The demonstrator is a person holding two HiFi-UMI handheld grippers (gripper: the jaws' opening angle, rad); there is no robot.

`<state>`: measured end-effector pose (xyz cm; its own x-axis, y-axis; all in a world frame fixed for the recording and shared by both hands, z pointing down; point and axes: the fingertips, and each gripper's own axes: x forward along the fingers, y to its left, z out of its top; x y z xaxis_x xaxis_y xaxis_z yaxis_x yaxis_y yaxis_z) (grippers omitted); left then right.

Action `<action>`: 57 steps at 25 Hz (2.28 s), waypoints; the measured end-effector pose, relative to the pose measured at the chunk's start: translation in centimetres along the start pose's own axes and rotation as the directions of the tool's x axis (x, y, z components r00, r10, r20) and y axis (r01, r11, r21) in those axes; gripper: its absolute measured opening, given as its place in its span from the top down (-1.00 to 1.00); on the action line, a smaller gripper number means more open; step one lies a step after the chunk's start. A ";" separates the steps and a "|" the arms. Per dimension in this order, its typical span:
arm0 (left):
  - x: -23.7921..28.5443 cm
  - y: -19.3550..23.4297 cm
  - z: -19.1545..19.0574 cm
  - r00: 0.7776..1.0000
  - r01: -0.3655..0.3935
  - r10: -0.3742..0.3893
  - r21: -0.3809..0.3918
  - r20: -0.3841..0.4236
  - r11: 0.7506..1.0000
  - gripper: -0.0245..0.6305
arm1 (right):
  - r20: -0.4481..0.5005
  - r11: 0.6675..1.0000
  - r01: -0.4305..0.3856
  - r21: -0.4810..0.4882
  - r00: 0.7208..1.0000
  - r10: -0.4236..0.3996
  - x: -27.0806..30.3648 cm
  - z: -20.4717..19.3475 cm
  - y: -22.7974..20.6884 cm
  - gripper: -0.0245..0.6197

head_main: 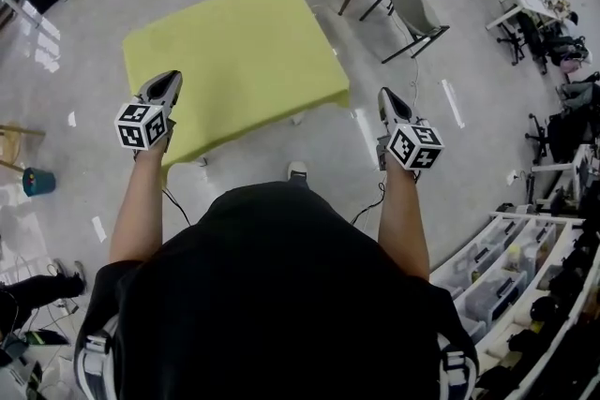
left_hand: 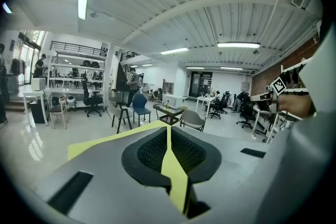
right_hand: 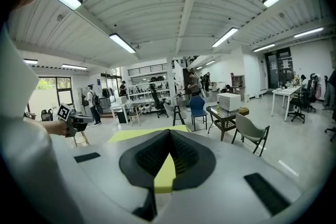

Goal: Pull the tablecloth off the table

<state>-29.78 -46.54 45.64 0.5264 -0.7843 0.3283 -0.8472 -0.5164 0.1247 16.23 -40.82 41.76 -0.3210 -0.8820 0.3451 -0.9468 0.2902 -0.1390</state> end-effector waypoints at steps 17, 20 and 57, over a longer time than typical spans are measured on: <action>7.5 -2.0 3.6 0.983 -0.185 0.185 -0.034 -0.007 0.982 0.80 | -0.054 0.987 -0.162 -0.017 0.986 0.160 10.8 3.9 -11.7 0.87; 7.9 -1.6 3.7 0.974 -0.228 0.227 -0.048 -0.010 0.973 0.80 | -0.063 0.979 -0.201 -0.027 0.978 0.199 13.3 4.6 -12.4 0.87; -8.9 7.2 -5.8 0.764 -0.645 0.630 -0.153 -0.142 0.748 0.79 | -0.239 0.896 -0.435 -0.089 0.883 0.405 28.0 1.1 -7.7 0.87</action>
<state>-40.96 -41.23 49.06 -0.1416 -0.8753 0.4624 -0.9848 0.1722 0.0243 14.58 -68.21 51.50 -0.6719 -0.5726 0.4698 -0.7109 0.6764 -0.1924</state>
